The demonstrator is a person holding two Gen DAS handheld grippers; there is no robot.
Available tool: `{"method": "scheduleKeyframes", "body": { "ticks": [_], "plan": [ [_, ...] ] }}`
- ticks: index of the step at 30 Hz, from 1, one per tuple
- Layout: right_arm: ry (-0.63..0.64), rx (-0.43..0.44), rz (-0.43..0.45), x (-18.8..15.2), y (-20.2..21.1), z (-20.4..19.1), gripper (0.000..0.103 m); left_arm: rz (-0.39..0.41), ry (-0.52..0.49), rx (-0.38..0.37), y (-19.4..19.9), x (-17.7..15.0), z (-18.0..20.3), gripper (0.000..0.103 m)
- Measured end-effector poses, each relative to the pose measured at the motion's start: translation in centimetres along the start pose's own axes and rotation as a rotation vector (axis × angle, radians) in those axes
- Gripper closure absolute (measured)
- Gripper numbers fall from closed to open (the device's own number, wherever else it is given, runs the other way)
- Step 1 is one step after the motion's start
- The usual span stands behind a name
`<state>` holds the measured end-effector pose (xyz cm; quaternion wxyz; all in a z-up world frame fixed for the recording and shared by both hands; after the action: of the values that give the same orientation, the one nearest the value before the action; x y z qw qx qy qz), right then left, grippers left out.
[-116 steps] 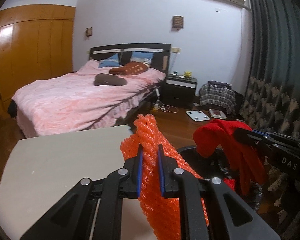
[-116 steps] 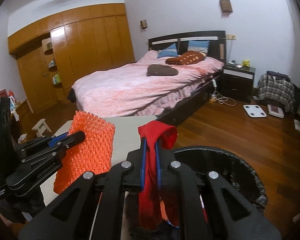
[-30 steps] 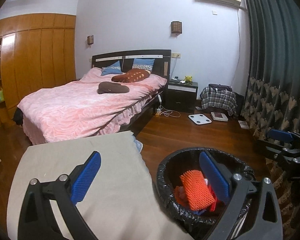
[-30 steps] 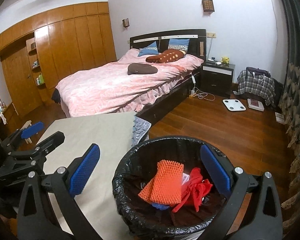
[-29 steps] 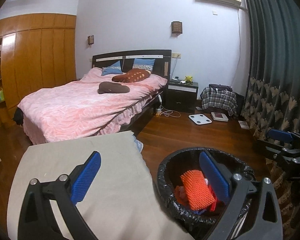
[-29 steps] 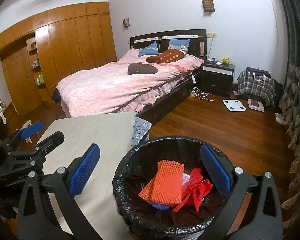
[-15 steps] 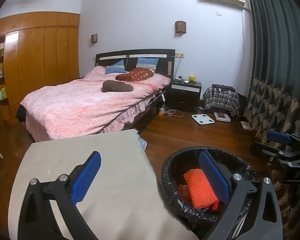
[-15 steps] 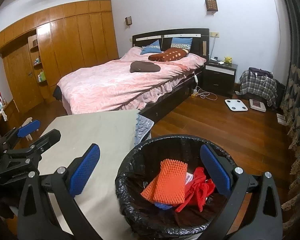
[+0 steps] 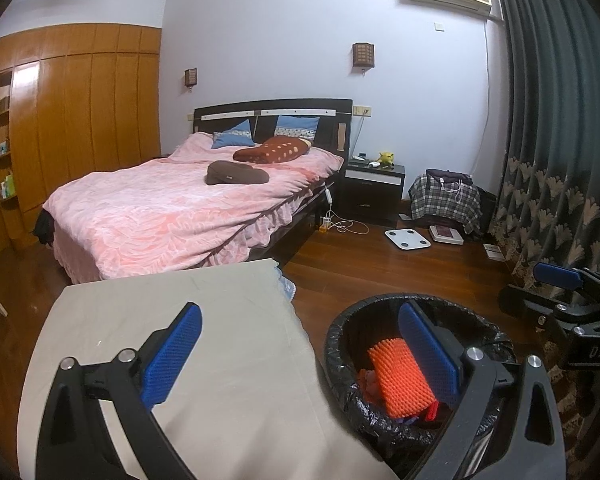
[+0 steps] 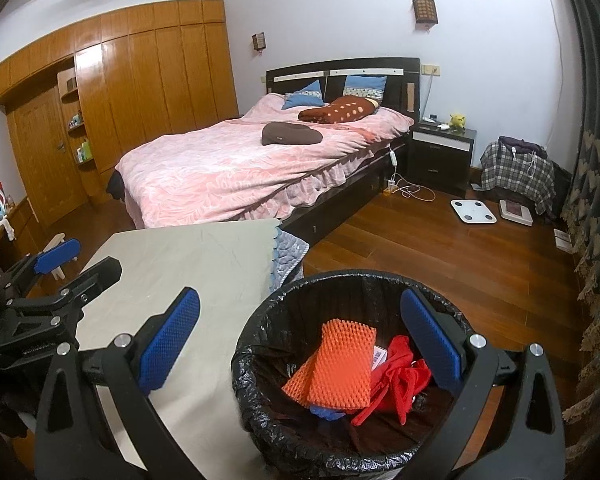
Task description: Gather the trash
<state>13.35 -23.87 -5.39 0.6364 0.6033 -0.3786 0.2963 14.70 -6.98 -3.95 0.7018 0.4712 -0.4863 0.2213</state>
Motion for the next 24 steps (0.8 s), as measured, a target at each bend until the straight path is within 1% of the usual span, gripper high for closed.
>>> {"method": "scheduleKeyframes", "body": {
  "ticks": [24],
  "plan": [
    [0.000,-0.001,0.001,-0.19,-0.04,-0.09,0.005,0.001,-0.001,0.003,0.07,0.17,-0.22,0.006]
  ]
}}
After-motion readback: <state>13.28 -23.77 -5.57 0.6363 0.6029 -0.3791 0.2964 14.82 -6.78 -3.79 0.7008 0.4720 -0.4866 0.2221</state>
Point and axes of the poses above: each gripper's, at about its wrist camera, not at the fingertips, and y roughly against the way its jaws point, z to its right, x to its top, the point moved 9 cm from there along -y, roughly the way its jaws point, and after that the axes turned 9 degrees about -x, right-handed, at the moved point
